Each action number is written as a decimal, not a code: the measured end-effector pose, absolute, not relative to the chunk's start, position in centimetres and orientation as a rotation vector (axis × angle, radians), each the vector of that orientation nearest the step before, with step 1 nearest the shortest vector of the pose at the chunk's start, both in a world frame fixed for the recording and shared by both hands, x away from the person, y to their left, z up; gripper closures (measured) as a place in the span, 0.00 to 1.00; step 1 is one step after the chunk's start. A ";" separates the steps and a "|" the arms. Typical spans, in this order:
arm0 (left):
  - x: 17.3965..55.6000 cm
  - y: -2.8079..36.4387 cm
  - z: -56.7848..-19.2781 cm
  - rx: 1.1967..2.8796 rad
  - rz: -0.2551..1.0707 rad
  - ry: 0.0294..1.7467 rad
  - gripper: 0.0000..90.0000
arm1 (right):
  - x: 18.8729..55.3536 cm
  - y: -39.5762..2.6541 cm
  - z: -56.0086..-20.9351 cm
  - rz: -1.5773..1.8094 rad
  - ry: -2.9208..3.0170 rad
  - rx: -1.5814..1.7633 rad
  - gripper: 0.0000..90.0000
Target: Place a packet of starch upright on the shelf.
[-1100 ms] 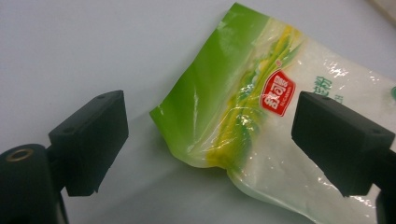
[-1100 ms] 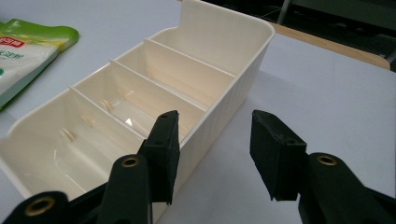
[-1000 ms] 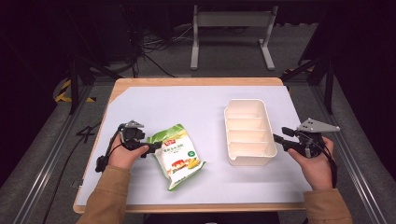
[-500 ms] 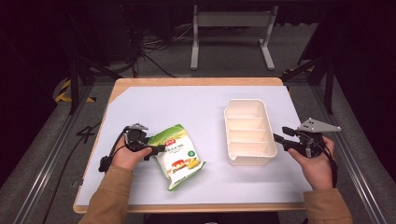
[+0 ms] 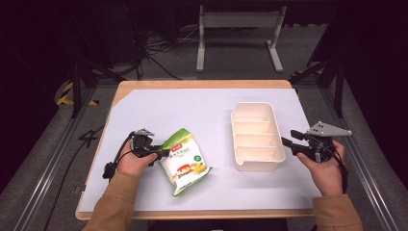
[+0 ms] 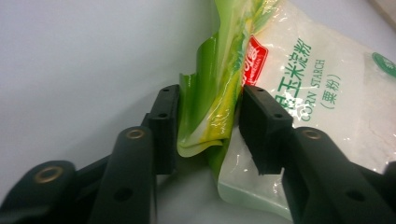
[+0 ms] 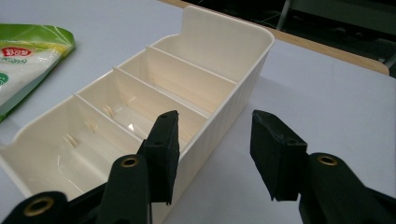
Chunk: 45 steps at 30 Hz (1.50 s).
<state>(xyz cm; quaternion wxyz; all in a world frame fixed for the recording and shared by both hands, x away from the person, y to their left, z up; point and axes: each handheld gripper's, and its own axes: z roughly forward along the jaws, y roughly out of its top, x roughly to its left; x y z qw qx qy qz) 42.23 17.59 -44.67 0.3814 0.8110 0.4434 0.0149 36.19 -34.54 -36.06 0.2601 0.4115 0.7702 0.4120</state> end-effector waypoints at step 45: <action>38.2 16.2 -35.6 1.991 0.188 0.847 0.87 | 35.3 -33.9 -34.4 1.175 2.102 1.075 0.68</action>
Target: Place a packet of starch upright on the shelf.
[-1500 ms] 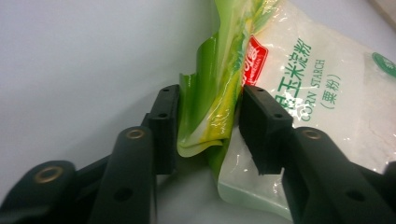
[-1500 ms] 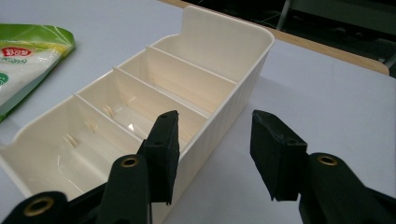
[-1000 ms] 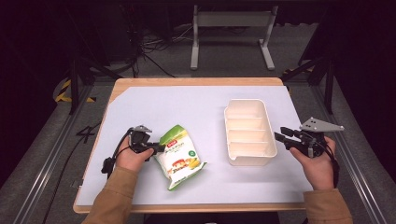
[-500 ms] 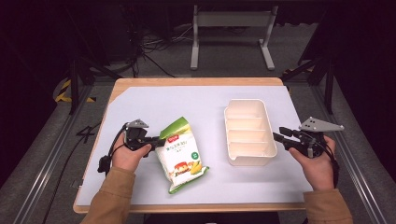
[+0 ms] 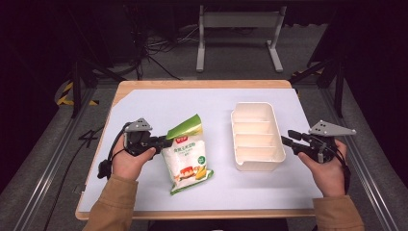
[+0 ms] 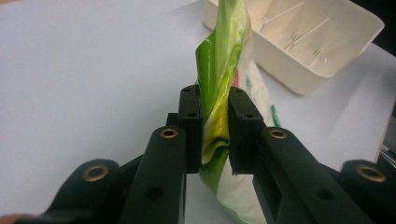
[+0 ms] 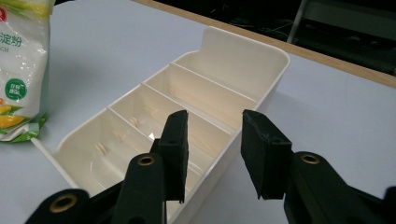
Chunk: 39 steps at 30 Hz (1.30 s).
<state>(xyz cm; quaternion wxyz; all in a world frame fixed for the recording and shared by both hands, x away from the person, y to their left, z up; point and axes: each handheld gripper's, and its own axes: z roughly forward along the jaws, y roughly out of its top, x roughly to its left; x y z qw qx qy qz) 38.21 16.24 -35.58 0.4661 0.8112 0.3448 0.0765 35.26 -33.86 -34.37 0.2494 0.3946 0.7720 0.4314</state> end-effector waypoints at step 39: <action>34.3 13.6 -30.2 1.998 0.250 0.486 0.89 | 33.3 -27.9 -31.9 1.415 2.228 0.854 0.63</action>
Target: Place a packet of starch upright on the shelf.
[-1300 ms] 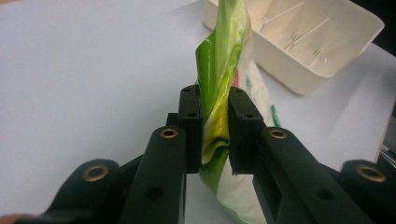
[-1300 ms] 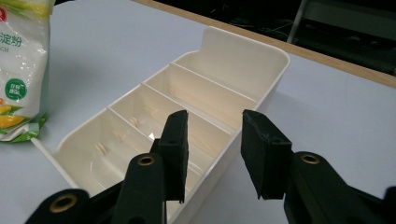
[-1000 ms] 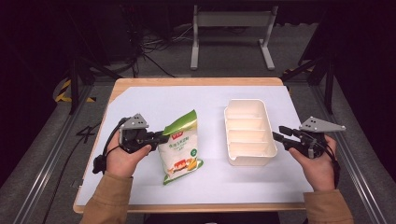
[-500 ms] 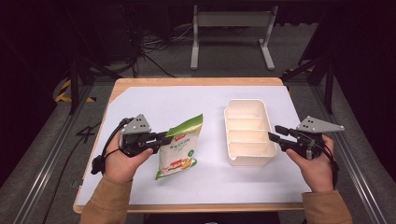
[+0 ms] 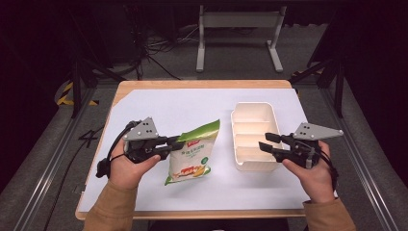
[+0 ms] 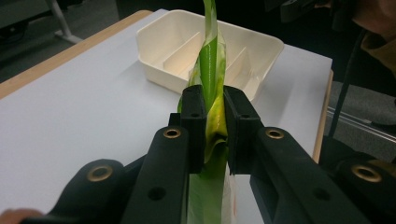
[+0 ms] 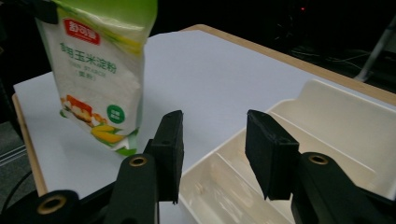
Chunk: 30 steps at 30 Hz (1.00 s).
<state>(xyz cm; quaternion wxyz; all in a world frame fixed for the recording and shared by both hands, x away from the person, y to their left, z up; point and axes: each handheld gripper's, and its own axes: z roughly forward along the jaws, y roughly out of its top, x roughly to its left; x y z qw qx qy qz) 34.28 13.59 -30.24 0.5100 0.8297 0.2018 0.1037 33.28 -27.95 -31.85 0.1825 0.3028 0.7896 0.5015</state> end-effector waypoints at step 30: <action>32.6 9.4 -29.7 1.951 0.190 0.235 0.89 | 33.7 -21.4 -33.5 1.591 2.443 0.638 0.47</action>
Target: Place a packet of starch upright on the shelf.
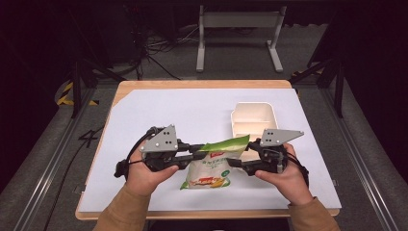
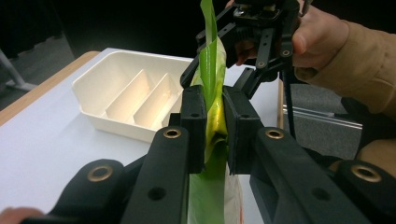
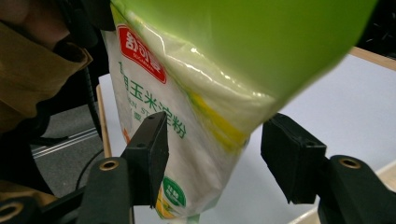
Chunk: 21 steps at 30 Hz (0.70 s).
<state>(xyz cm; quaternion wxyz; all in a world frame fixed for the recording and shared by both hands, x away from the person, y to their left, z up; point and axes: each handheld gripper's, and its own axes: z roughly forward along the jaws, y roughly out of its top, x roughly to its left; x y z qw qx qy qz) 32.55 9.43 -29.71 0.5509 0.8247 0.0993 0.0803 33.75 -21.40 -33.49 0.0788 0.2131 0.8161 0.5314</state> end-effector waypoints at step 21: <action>32.9 9.4 -30.2 1.968 0.196 0.249 0.89 | 34.2 -20.7 -33.3 1.596 2.543 0.525 0.87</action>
